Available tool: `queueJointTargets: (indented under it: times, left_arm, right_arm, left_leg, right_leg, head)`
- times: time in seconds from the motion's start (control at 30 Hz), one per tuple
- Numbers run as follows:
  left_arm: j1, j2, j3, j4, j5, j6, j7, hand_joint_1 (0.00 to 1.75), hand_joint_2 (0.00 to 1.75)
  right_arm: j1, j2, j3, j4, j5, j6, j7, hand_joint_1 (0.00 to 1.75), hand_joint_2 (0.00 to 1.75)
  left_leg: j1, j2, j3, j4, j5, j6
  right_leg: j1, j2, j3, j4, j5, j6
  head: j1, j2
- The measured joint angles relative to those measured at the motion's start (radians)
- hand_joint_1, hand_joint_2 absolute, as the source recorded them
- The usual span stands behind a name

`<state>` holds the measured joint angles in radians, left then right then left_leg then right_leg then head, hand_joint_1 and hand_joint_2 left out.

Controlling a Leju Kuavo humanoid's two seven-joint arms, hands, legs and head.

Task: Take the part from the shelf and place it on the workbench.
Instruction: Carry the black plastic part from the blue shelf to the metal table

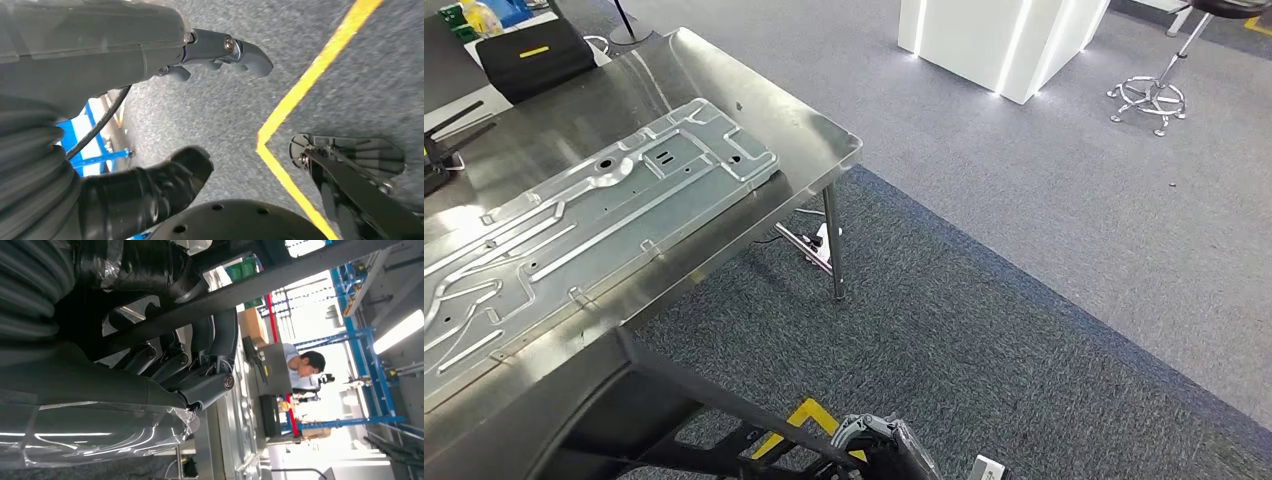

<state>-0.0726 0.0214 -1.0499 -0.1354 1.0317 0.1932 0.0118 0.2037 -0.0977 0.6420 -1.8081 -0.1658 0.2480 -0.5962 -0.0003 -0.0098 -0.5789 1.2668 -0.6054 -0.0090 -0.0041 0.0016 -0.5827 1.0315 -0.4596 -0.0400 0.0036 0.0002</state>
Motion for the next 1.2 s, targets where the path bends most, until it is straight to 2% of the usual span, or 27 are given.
queueJointTargets:
  times: [0.03,0.07,0.1,0.13,0.2,0.23,0.27,0.4,0.47,0.53,0.57,0.6,0.63,0.67,0.7,0.73,0.8,0.87,0.9,0.97,1.03,1.07,1.1,1.13,1.2]
  left_arm:
    - [0.000,0.000,0.000,0.000,0.001,0.000,-0.001,0.00,1.75]
    - [0.000,0.000,-0.001,0.000,0.001,0.000,-0.002,0.00,1.75]
    - [0.001,0.000,-0.001,0.000,0.002,0.001,-0.003,0.00,1.75]
    - [0.002,0.000,-0.001,0.000,0.003,0.001,-0.005,0.00,1.75]
    - [0.005,0.000,-0.002,0.000,0.007,0.001,-0.009,0.00,1.75]
    - [0.006,0.000,-0.002,0.000,0.009,0.001,-0.011,0.00,1.75]
    - [0.007,0.000,-0.003,0.000,0.010,0.001,-0.012,0.00,1.75]
    - [0.005,0.000,-0.005,0.000,0.012,0.003,-0.013,0.00,1.75]
    - [0.003,-0.001,-0.007,0.000,0.012,0.004,-0.014,0.00,1.75]
    - [0.000,0.000,-0.009,0.000,0.014,0.005,-0.015,0.00,1.75]
    - [0.000,0.001,-0.009,0.000,0.015,0.006,-0.015,0.00,1.75]
    - [0.000,0.001,-0.010,0.000,0.016,0.006,-0.015,0.00,1.75]
    - [0.000,0.001,-0.012,0.000,0.017,0.007,-0.015,0.00,1.75]
    - [-0.001,0.001,-0.014,0.000,0.018,0.007,-0.016,0.00,1.75]
    - [-0.002,0.000,-0.017,0.000,0.019,0.007,-0.016,0.00,1.75]
    - [-0.004,0.000,-0.019,0.000,0.019,0.007,-0.017,0.00,1.75]
    - [-0.007,-0.002,-0.022,0.000,0.019,0.008,-0.018,0.00,1.75]
    - [-0.005,-0.001,-0.024,0.000,0.019,0.009,-0.018,0.00,1.75]
    - [-0.003,-0.001,-0.024,0.000,0.019,0.010,-0.018,0.00,1.75]
    - [-0.003,0.000,-0.025,0.000,0.019,0.010,-0.018,0.00,1.75]
    - [-0.004,0.000,-0.025,0.000,0.020,0.012,-0.018,0.00,1.75]
    - [-0.004,-0.001,-0.026,0.000,0.021,0.012,-0.018,0.00,1.75]
    - [-0.003,-0.001,-0.026,0.000,0.021,0.013,-0.018,0.00,1.75]
    - [-0.003,-0.001,-0.026,0.000,0.022,0.014,-0.017,0.00,1.75]
    - [-0.002,-0.001,-0.026,0.000,0.023,0.016,-0.016,0.00,1.75]
  right_arm:
    - [0.000,0.000,0.000,0.000,0.000,0.000,0.000,1.75,1.75]
    - [0.000,0.000,0.000,0.000,0.001,0.000,0.000,1.75,1.75]
    - [0.000,0.000,0.000,0.000,0.002,0.001,0.000,1.75,1.75]
    - [0.000,0.000,0.000,0.000,0.003,0.001,0.000,1.75,1.75]
    - [-0.001,0.000,0.000,0.000,0.005,0.001,-0.001,1.75,1.75]
    - [-0.001,0.001,-0.001,-0.001,0.007,0.001,-0.001,1.75,1.75]
    - [0.000,0.002,-0.002,-0.001,0.009,0.001,-0.002,1.75,1.75]
    - [0.000,0.002,-0.005,-0.006,0.024,-0.001,-0.004,1.75,1.75]
    - [-0.001,0.002,-0.006,-0.010,0.035,-0.004,-0.006,1.75,1.75]
    - [0.001,0.002,-0.006,-0.012,0.046,-0.010,-0.007,1.75,1.75]
    - [0.001,0.002,-0.007,-0.012,0.051,-0.013,-0.007,1.75,1.75]
    - [0.002,0.002,-0.007,-0.012,0.056,-0.016,-0.007,1.75,1.75]
    - [0.002,0.002,-0.007,-0.012,0.061,-0.018,-0.007,1.75,1.75]
    - [0.002,0.002,-0.007,-0.012,0.065,-0.020,-0.007,1.75,1.75]
    - [0.003,0.002,-0.007,-0.013,0.069,-0.021,-0.008,1.75,1.75]
    - [0.003,0.002,-0.007,-0.014,0.073,-0.023,-0.008,1.75,1.75]
    - [0.004,0.002,-0.007,-0.018,0.076,-0.025,-0.008,1.75,1.75]
    - [0.005,0.002,-0.008,-0.021,0.076,-0.026,-0.009,1.75,1.75]
    - [0.005,0.002,-0.008,-0.022,0.076,-0.026,-0.009,1.75,1.75]
    - [0.005,0.003,-0.008,-0.025,0.077,-0.027,-0.009,1.75,1.75]
    - [0.006,0.004,-0.008,-0.026,0.080,-0.031,-0.010,1.75,1.75]
    - [0.006,0.004,-0.008,-0.027,0.083,-0.033,-0.010,1.75,1.75]
    - [0.006,0.004,-0.008,-0.027,0.086,-0.035,-0.011,1.75,1.75]
    - [0.007,0.004,-0.008,-0.027,0.089,-0.036,-0.013,1.75,1.75]
    - [0.009,0.004,-0.008,-0.029,0.094,-0.039,-0.017,1.75,1.75]
  left_leg:
    - [0.002,0.001,-0.035,0.027,-0.039,-0.004]
    - [0.004,0.002,-0.058,0.030,-0.068,-0.006]
    - [0.005,0.002,-0.070,0.007,-0.071,-0.006]
    - [0.006,0.003,-0.071,-0.039,-0.037,-0.005]
    - [0.005,0.004,-0.063,-0.156,0.091,0.000]
    - [0.003,0.005,-0.061,-0.197,0.141,0.005]
    - [0.001,0.005,-0.061,-0.216,0.171,0.010]
    - [0.003,0.004,-0.052,-0.231,0.189,0.030]
    - [0.004,0.005,-0.043,-0.242,0.188,0.040]
    - [0.000,0.005,-0.038,-0.243,0.182,0.048]
    - [-0.002,0.002,-0.035,-0.243,0.178,0.050]
    - [-0.004,-0.002,-0.031,-0.242,0.175,0.050]
    - [-0.004,-0.007,-0.026,-0.241,0.172,0.050]
    - [-0.005,-0.013,-0.022,-0.240,0.168,0.048]
    - [-0.006,-0.019,-0.020,-0.237,0.165,0.045]
    - [-0.007,-0.025,-0.021,-0.235,0.163,0.042]
    - [-0.005,-0.038,-0.025,-0.233,0.163,0.032]
    - [-0.003,-0.046,-0.028,-0.232,0.164,0.022]
    - [-0.003,-0.042,-0.032,-0.221,0.155,0.016]
    - [-0.001,-0.022,-0.065,-0.146,0.109,0.006]
    - [0.005,-0.008,-0.123,-0.024,0.049,-0.005]
    - [0.009,-0.006,-0.143,0.018,0.037,-0.009]
    - [0.012,-0.002,-0.146,0.027,0.042,-0.013]
    - [0.016,0.003,-0.129,-0.003,0.065,-0.015]
    - [0.018,0.031,-0.057,-0.136,0.123,-0.016]
  right_leg:
    - [0.000,0.001,0.014,-0.003,-0.010,0.000]
    - [-0.001,0.002,0.028,-0.004,-0.020,0.000]
    - [-0.001,0.004,0.043,-0.004,-0.031,0.001]
    - [-0.001,0.005,0.059,-0.004,-0.043,0.003]
    - [0.000,0.006,0.082,-0.002,-0.064,0.009]
    - [0.001,0.007,0.086,0.001,-0.074,0.015]
    - [0.003,0.008,0.087,0.004,-0.082,0.021]
    - [0.004,0.008,0.089,0.016,-0.110,0.042]
    - [0.003,0.005,0.049,0.099,-0.156,0.048]
    - [0.001,0.004,-0.026,0.221,-0.196,0.051]
    - [0.000,0.004,-0.053,0.254,-0.194,0.051]
    - [-0.001,0.004,-0.064,0.253,-0.173,0.051]
    - [-0.001,0.006,-0.058,0.219,-0.136,0.050]
    - [-0.001,0.012,-0.039,0.159,-0.093,0.048]
    - [-0.001,0.027,-0.018,0.099,-0.062,0.044]
    - [-0.001,0.039,-0.002,0.053,-0.042,0.040]
    - [0.001,0.052,0.010,0.019,-0.038,0.034]
    - [-0.001,0.038,0.014,0.010,-0.034,0.026]
    - [-0.003,0.030,0.019,0.004,-0.031,0.020]
    - [-0.006,0.011,0.026,-0.005,-0.026,0.013]
    - [-0.005,-0.009,0.027,-0.006,-0.027,0.010]
    - [-0.005,-0.019,0.027,-0.006,-0.028,0.009]
    - [-0.005,-0.028,0.028,-0.006,-0.030,0.010]
    - [-0.005,-0.037,0.030,-0.006,-0.031,0.012]
    - [-0.005,-0.052,0.037,-0.006,-0.037,0.019]
  head:
    - [0.000,0.000]
    - [0.000,0.000]
    - [0.000,0.000]
    - [0.000,0.000]
    - [0.001,0.000]
    - [0.001,0.000]
    - [0.001,0.000]
    - [0.001,0.000]
    - [0.002,0.000]
    - [0.002,0.000]
    - [0.002,0.000]
    - [0.002,0.000]
    - [0.002,0.000]
    - [0.002,0.000]
    - [0.002,0.000]
    - [0.002,0.000]
    - [0.002,0.000]
    - [0.002,0.000]
    - [0.001,0.000]
    - [0.000,0.000]
    - [-0.001,0.000]
    - [-0.001,0.000]
    - [-0.001,0.000]
    - [-0.001,0.000]
    - [-0.001,0.000]
